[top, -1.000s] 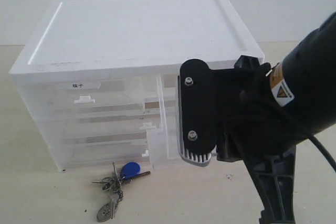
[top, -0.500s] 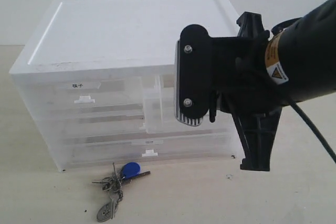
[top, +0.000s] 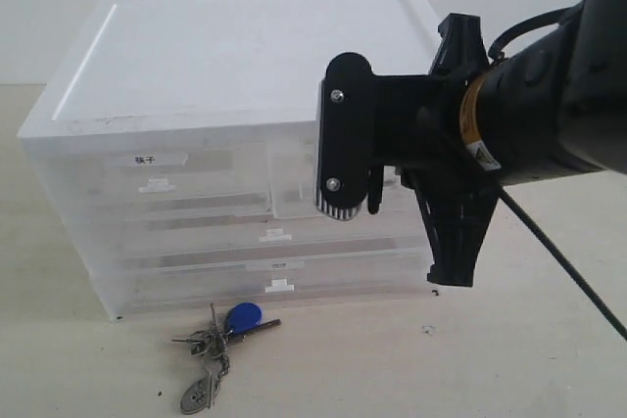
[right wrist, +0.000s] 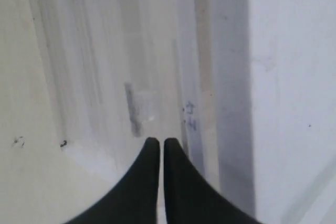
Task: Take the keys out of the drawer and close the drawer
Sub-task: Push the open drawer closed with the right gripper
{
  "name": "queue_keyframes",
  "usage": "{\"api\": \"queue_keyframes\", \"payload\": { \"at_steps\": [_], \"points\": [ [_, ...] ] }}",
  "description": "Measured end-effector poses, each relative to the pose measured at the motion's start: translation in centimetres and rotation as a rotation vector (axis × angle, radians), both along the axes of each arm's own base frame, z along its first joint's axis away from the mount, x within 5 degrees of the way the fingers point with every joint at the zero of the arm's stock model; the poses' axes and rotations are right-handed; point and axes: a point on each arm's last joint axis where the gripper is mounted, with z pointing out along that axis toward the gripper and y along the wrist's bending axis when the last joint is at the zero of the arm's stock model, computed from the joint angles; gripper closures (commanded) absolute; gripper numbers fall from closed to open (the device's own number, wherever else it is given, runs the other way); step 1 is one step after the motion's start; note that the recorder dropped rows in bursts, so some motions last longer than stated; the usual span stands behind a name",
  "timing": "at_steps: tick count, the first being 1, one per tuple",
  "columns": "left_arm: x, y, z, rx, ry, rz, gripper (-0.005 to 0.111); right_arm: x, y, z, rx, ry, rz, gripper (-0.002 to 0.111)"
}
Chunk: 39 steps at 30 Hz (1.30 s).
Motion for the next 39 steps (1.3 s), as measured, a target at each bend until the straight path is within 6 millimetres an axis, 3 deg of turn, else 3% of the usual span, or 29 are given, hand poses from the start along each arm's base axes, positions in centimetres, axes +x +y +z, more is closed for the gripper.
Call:
{"api": "queue_keyframes", "payload": {
  "at_steps": [15, 23, 32, 39],
  "points": [
    [0.0, 0.0, 0.0, 0.0, 0.0, 0.0, 0.102, 0.4, 0.1, 0.4, 0.057, -0.042, -0.043, 0.108],
    [0.0, 0.0, 0.0, 0.0, 0.0, 0.0, 0.102, -0.5, 0.7, -0.8, 0.057, 0.1, 0.008, 0.108],
    [0.0, 0.0, 0.0, 0.0, 0.0, 0.0, 0.102, 1.4, 1.3, -2.3, 0.01, 0.006, -0.08, 0.108],
    [0.0, 0.0, 0.0, 0.0, 0.0, 0.0, 0.102, 1.6, 1.4, -2.6, 0.012, 0.002, -0.105, 0.108]
  ]
}}
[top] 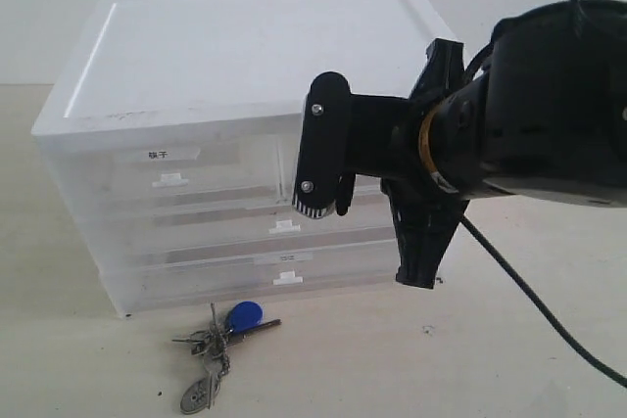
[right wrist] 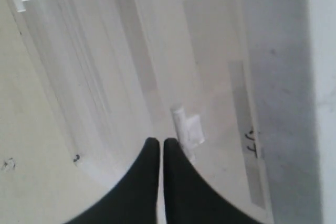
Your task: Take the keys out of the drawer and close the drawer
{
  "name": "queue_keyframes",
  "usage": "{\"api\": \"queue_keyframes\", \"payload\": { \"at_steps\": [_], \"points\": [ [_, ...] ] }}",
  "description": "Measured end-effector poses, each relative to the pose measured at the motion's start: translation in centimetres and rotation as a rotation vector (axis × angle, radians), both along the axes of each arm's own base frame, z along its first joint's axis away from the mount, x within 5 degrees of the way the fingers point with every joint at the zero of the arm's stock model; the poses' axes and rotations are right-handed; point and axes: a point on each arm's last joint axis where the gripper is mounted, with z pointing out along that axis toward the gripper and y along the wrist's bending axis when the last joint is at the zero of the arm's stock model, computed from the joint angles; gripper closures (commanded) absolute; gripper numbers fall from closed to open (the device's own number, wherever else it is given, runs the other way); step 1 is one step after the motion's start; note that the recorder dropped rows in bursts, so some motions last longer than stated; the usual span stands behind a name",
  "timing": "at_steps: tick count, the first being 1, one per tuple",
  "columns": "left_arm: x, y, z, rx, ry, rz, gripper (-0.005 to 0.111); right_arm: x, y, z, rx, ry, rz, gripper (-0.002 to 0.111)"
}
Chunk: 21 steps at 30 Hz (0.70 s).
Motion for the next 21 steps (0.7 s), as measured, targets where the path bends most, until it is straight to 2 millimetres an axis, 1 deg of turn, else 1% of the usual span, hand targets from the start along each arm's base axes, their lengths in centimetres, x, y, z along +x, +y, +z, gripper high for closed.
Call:
{"api": "queue_keyframes", "payload": {
  "at_steps": [2, 5, 7, 8, 12, 13, 15, 17, 19, 21],
  "points": [
    [0.0, 0.0, 0.0, 0.0, 0.0, 0.0, 0.102, -0.2, 0.1, -0.1, 0.005, 0.009, -0.001, 0.108],
    [0.0, 0.0, 0.0, 0.0, 0.0, 0.0, 0.102, -1.2, 1.0, -0.2, 0.014, 0.037, 0.034, 0.108],
    [0.0, 0.0, 0.0, 0.0, 0.0, 0.0, 0.102, -2.4, 1.8, -0.4, 0.029, 0.077, 0.078, 0.108],
    [0.0, 0.0, 0.0, 0.0, 0.0, 0.0, 0.102, -3.9, 2.9, -0.7, 0.05, 0.139, 0.147, 0.108],
    [0.0, 0.0, 0.0, 0.0, 0.0, 0.0, 0.102, -6.2, 4.4, -1.2, 0.094, 0.291, 0.307, 0.108],
    [0.0, 0.0, 0.0, 0.0, 0.0, 0.0, 0.102, -7.1, 5.0, -1.6, 0.136, 0.376, 0.372, 0.108],
    [0.0, 0.0, 0.0, 0.0, 0.0, 0.0, 0.102, -7.5, 5.8, -2.1, 0.179, 0.437, 0.417, 0.108],
    [0.0, 0.0, 0.0, 0.0, 0.0, 0.0, 0.102, -7.6, 6.5, -2.7, 0.211, 0.457, 0.444, 0.108],
    [0.0, 0.0, 0.0, 0.0, 0.0, 0.0, 0.102, -6.9, 7.8, -3.5, 0.278, 0.418, 0.452, 0.108],
    [0.0, 0.0, 0.0, 0.0, 0.0, 0.0, 0.102, -6.5, 8.3, -4.1, 0.298, 0.397, 0.444, 0.108]
  ]
}}
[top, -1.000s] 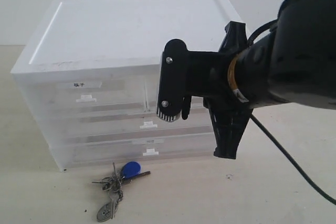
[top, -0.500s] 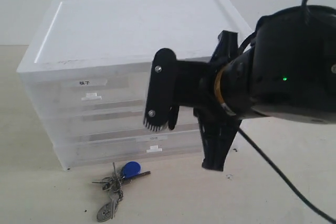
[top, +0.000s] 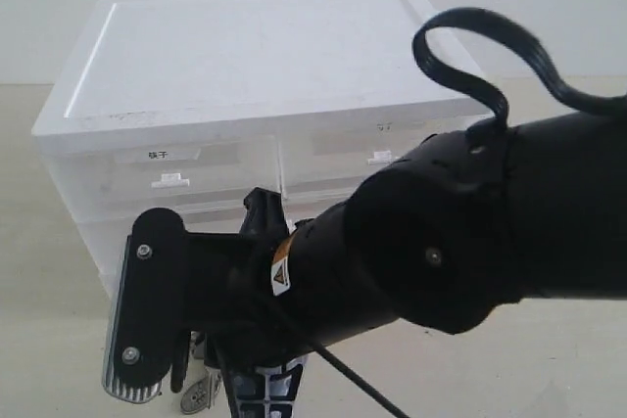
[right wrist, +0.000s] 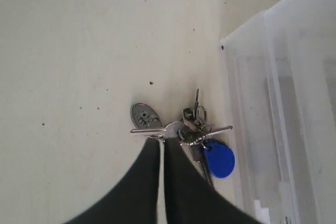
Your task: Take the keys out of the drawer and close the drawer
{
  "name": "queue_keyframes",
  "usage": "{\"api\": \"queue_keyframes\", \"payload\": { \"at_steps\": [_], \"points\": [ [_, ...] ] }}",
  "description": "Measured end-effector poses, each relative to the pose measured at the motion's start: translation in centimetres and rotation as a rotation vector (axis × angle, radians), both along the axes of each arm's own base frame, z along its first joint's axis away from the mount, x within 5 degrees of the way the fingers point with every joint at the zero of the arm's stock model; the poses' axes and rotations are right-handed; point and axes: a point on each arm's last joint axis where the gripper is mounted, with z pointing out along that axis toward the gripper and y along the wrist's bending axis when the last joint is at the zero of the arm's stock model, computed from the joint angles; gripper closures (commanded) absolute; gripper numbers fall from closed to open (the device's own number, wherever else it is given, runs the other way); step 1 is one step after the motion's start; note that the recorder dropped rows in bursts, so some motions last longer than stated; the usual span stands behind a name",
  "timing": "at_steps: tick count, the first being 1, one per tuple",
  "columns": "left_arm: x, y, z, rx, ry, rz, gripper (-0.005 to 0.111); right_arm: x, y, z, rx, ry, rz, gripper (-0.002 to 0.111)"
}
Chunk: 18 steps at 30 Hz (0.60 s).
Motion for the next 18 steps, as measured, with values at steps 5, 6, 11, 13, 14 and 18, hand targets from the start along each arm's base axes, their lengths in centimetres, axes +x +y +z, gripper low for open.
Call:
{"api": "queue_keyframes", "payload": {
  "at_steps": [5, 6, 11, 13, 14, 18],
  "points": [
    [0.0, 0.0, 0.0, 0.0, 0.0, 0.0, 0.102, -0.2, -0.6, 2.0, 0.055, -0.026, -0.003, 0.108],
    [0.0, 0.0, 0.0, 0.0, 0.0, 0.0, 0.102, -0.3, -0.8, 3.0, 0.082, -0.041, -0.003, 0.108],
    [0.0, 0.0, 0.0, 0.0, 0.0, 0.0, 0.102, -1.4, -2.9, 8.0, 0.228, -0.119, -0.004, 0.108],
    [0.0, 0.0, 0.0, 0.0, 0.0, 0.0, 0.102, -2.1, -4.2, 10.2, 0.296, -0.155, -0.003, 0.108],
    [0.0, 0.0, 0.0, 0.0, 0.0, 0.0, 0.102, -2.5, -4.9, 11.2, 0.331, -0.174, -0.003, 0.108],
    [0.0, 0.0, 0.0, 0.0, 0.0, 0.0, 0.102, -4.0, -7.7, 14.8, 0.456, -0.241, -0.003, 0.108]
  ]
}}
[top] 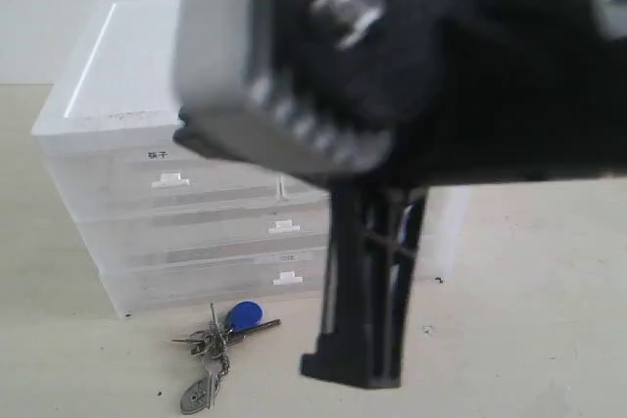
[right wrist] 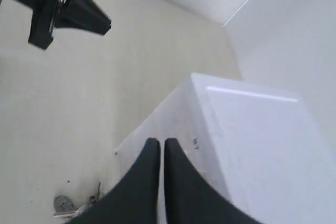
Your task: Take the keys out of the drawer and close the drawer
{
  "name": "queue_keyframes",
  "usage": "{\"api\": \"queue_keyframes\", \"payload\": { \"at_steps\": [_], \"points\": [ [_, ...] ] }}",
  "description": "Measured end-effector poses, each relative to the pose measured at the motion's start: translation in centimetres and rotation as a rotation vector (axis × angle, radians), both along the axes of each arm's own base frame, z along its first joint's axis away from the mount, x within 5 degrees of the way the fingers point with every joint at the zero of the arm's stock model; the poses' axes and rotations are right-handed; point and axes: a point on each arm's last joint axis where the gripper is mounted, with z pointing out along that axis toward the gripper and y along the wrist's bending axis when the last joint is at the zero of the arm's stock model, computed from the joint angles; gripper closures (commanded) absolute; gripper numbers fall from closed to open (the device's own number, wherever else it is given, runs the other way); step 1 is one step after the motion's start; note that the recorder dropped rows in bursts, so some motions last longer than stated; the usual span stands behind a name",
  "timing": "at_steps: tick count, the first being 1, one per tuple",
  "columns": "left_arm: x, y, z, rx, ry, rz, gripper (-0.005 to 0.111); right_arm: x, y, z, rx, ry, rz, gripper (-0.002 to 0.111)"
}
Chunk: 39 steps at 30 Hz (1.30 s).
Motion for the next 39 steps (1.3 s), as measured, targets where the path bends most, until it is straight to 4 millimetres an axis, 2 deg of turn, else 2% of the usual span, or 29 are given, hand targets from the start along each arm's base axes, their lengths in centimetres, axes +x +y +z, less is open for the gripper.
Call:
{"api": "queue_keyframes", "payload": {
  "at_steps": [4, 8, 19, 29, 31, 33, 35, 37, 39],
  "points": [
    [0.0, 0.0, 0.0, 0.0, 0.0, 0.0, 0.102, -1.5, -2.8, 2.7, 0.11, -0.049, -0.002, 0.108],
    [0.0, 0.0, 0.0, 0.0, 0.0, 0.0, 0.102, -3.0, -5.5, 4.5, 0.19, -0.073, 0.001, 0.108],
    [0.0, 0.0, 0.0, 0.0, 0.0, 0.0, 0.102, -6.6, -12.9, 7.1, 0.332, -0.139, -0.038, 0.108],
    [0.0, 0.0, 0.0, 0.0, 0.0, 0.0, 0.102, -9.7, -19.3, 8.1, 0.547, -0.123, -0.078, 0.108],
    [0.0, 0.0, 0.0, 0.0, 0.0, 0.0, 0.102, -9.4, -20.0, 8.1, 0.59, -0.076, -0.149, 0.108],
    [0.0, 0.0, 0.0, 0.0, 0.0, 0.0, 0.102, -7.9, -20.4, 7.4, 0.61, 0.01, -0.33, 0.108],
    [0.0, 0.0, 0.0, 0.0, 0.0, 0.0, 0.102, -5.5, -20.5, 5.6, 0.587, 0.115, -0.616, 0.108],
    [0.0, 0.0, 0.0, 0.0, 0.0, 0.0, 0.102, -2.9, -20.5, 3.5, 0.531, 0.145, -0.974, 0.108],
    [0.0, 0.0, 0.0, 0.0, 0.0, 0.0, 0.102, -1.3, -19.6, 2.6, 0.483, 0.111, -1.136, 0.108]
  ]
}}
